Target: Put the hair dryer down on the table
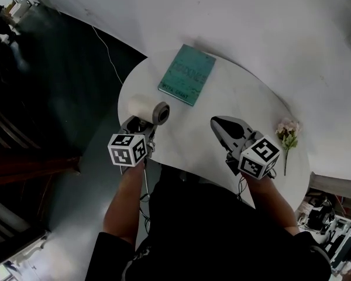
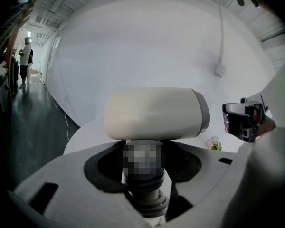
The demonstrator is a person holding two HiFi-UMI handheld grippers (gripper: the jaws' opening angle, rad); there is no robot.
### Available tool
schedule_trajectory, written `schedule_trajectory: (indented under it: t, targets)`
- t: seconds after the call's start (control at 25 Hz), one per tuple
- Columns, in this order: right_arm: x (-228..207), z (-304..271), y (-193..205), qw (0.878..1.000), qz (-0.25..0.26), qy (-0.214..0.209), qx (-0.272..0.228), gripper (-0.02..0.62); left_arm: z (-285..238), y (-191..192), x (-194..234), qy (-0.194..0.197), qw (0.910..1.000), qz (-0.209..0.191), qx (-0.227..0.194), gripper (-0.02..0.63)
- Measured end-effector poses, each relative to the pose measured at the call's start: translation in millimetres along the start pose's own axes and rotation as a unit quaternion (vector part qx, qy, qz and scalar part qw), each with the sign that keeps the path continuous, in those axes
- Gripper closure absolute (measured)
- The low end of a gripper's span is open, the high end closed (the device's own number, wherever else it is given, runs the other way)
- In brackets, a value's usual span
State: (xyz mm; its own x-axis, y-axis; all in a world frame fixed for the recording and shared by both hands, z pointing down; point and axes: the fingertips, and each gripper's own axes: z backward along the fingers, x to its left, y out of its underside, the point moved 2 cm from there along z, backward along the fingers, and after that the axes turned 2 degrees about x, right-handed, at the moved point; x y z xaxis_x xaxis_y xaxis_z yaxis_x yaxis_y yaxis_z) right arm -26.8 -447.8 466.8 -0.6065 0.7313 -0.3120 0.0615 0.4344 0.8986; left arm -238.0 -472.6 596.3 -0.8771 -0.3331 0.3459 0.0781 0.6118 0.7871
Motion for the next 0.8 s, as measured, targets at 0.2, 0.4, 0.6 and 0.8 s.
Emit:
schedule_trajectory:
  t: [0.2,0.4,0.6,0.8]
  targets:
    - [-2.5,-12.5,3.0,1.0,-0.004,-0.002,0.008,0.589,-25.4,11.2,17.5,-0.005,0.9993,0.001,0.038,0.374]
    - [-6.3,-14.8,5.4,1.0,-0.013,0.0,0.01,0.589,-46.7,15.8,26.7,-0.011,0.9974,-0.009,0.071,0.374]
    - [-9.6,-14.0,5.8,1.0,-0.019,0.007,0.009,0.589,-62.7,19.7,32.8,-0.012,0.9941,-0.029,0.104,0.373]
    - [-13.3,-11.2,6.5,1.0,-0.024,0.014,0.007,0.589,-75.4,26.4,40.3,-0.015,0.989,-0.048,0.139,0.373]
